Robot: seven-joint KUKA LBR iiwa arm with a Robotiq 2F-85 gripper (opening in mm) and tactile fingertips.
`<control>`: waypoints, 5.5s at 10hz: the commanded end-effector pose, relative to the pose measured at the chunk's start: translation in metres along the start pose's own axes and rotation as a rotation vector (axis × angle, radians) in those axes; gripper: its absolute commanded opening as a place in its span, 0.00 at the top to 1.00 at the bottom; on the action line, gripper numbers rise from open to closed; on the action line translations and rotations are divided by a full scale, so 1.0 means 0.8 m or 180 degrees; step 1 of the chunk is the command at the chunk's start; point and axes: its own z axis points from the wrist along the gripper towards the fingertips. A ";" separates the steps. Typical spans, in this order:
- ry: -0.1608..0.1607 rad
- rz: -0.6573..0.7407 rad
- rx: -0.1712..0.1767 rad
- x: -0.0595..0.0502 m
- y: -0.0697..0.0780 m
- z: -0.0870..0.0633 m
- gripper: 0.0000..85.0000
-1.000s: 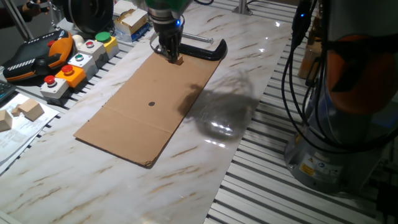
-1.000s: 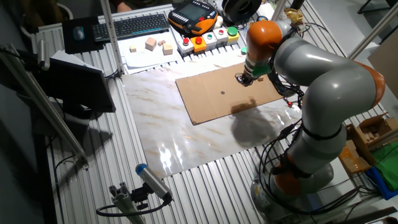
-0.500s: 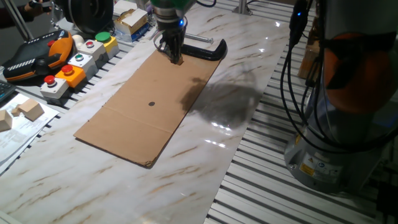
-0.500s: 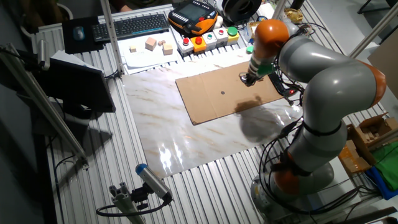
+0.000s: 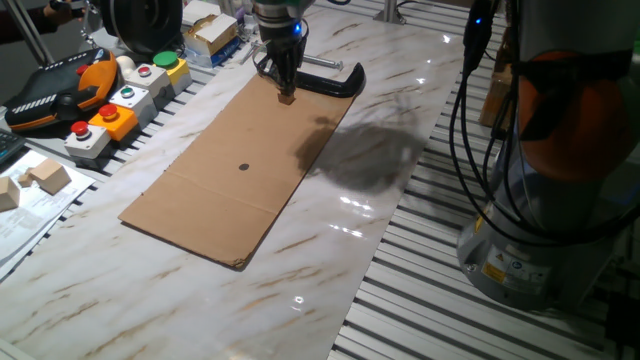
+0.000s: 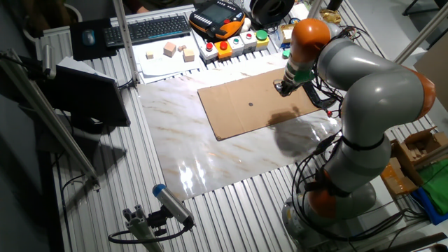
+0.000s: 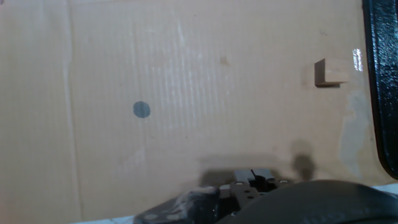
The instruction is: Hold a small block with the gripper and sweep it from left to right on the table
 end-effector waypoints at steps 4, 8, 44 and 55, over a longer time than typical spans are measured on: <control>0.0005 -0.0014 -0.0008 -0.006 -0.010 0.004 0.99; -0.0013 -0.0077 -0.0034 -0.006 -0.010 0.004 0.99; 0.0021 -0.0286 -0.0067 -0.098 -0.163 0.086 0.99; 0.0037 -0.0222 -0.0085 -0.111 -0.158 0.125 0.99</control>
